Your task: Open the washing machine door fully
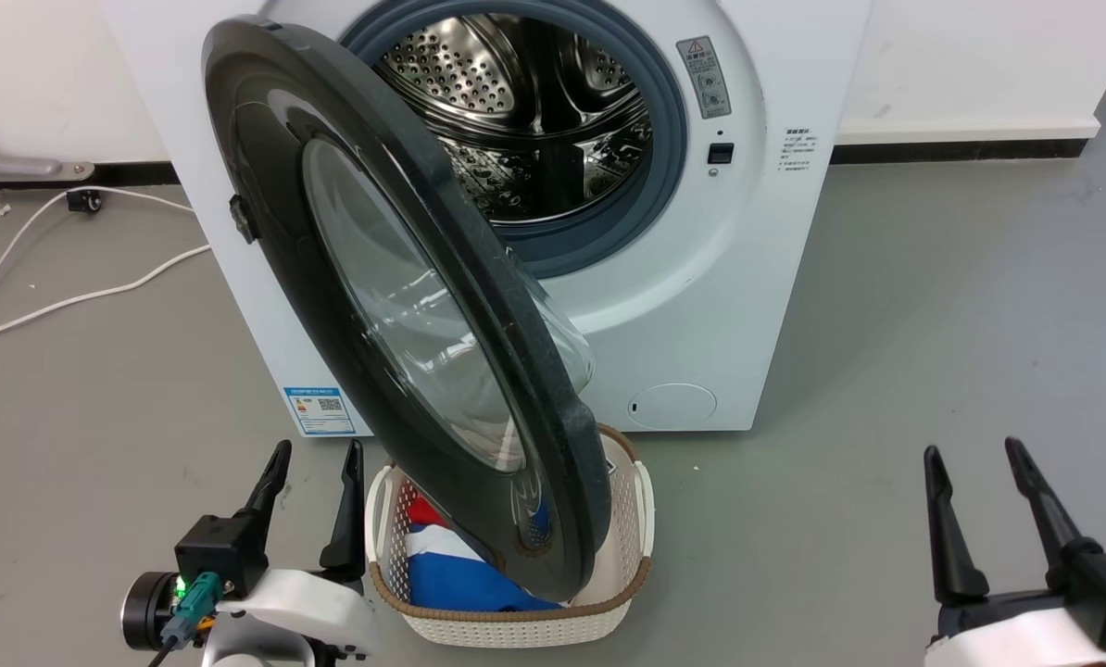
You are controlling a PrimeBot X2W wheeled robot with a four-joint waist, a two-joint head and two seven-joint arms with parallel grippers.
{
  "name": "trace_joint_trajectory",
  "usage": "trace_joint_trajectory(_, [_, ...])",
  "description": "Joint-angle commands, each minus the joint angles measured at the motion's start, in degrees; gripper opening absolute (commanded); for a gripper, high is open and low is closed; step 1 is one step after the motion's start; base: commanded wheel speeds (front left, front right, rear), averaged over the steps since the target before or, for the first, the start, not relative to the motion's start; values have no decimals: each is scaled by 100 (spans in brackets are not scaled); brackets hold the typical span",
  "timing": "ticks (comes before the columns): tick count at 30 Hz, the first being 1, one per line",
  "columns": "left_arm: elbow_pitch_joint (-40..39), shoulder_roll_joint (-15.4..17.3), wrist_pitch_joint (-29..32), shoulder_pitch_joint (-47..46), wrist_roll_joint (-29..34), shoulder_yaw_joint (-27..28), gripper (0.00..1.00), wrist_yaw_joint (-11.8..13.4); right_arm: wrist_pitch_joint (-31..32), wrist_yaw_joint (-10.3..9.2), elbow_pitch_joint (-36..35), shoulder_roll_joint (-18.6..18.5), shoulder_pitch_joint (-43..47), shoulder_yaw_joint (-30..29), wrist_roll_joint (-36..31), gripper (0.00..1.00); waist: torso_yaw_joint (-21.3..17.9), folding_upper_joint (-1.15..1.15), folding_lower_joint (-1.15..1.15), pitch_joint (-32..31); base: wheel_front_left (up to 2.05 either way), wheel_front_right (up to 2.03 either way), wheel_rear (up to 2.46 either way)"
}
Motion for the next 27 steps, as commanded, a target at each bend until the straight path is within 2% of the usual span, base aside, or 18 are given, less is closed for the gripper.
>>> trace_joint_trajectory(1, [5, 35, -15, 5, 48, -1, 100, 3, 3, -1, -33, 32, 104, 24, -45, 100, -6, 0, 0, 9, 0, 0, 0])
trace_joint_trajectory(20, [31, 128, -15, -65, 46, -23, 98, 3, -107, -1, 363, 74, 56, 173, 111, 100, -48, 0, 0, 28, 0, 0, 0])
trace_joint_trajectory(22, [27, 117, -15, -66, 39, -30, 40, 3, -108, -1, 357, 75, 56, 178, 99, 100, -48, 0, 0, 31, 0, 0, 0])
trace_joint_trajectory(23, [23, 113, -15, -67, 39, -36, 0, 3, -103, -1, 353, 75, 61, 182, 95, 100, -48, 0, 0, 31, 0, 0, 0])
trace_joint_trajectory(27, [2, 125, -15, -83, 26, -25, 0, 3, -79, -1, 336, 75, 80, 192, 98, 100, -51, 0, 0, 23, 0, 0, 0])
